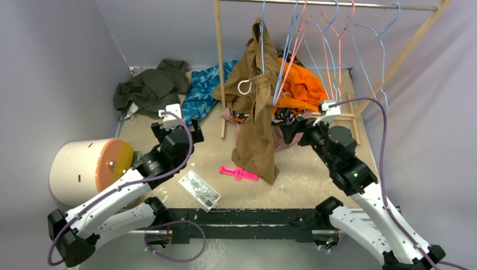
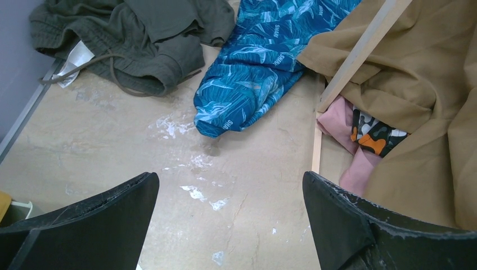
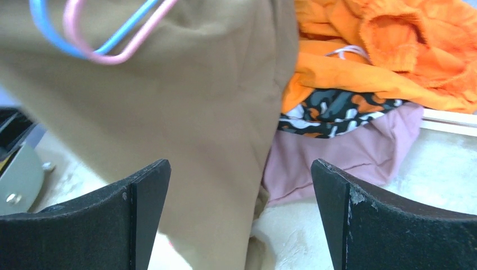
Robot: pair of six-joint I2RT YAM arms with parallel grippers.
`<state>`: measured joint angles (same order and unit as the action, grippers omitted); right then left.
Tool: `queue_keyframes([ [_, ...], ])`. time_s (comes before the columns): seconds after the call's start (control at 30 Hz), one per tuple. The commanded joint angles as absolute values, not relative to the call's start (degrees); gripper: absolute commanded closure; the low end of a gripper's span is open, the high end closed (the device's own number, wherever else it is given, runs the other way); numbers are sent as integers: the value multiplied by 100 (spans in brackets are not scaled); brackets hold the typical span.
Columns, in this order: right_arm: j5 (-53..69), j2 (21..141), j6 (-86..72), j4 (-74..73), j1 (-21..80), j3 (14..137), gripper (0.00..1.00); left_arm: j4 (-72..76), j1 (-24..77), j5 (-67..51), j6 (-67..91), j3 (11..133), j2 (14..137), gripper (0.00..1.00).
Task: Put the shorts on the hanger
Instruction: Move the shorts from the center of the board.
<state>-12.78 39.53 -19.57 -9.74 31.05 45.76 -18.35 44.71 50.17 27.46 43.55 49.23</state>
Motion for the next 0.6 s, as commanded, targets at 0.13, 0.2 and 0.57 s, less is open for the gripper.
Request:
queue_keyframes([
  [0.13, 1000, 3544, -1682, -1474, 3077, 5089, 4, -1524, 4491, 5074, 2688, 4309, 4822, 0],
  [0.2, 1173, 3616, -1736, -1600, 3084, 5046, 5, -1508, 4491, 5034, 2666, 4284, 4815, 0],
  [0.57, 279, 3330, -2702, -1257, 3080, 4282, 9, -1602, 4491, 5072, 2646, 4288, 4871, 1],
])
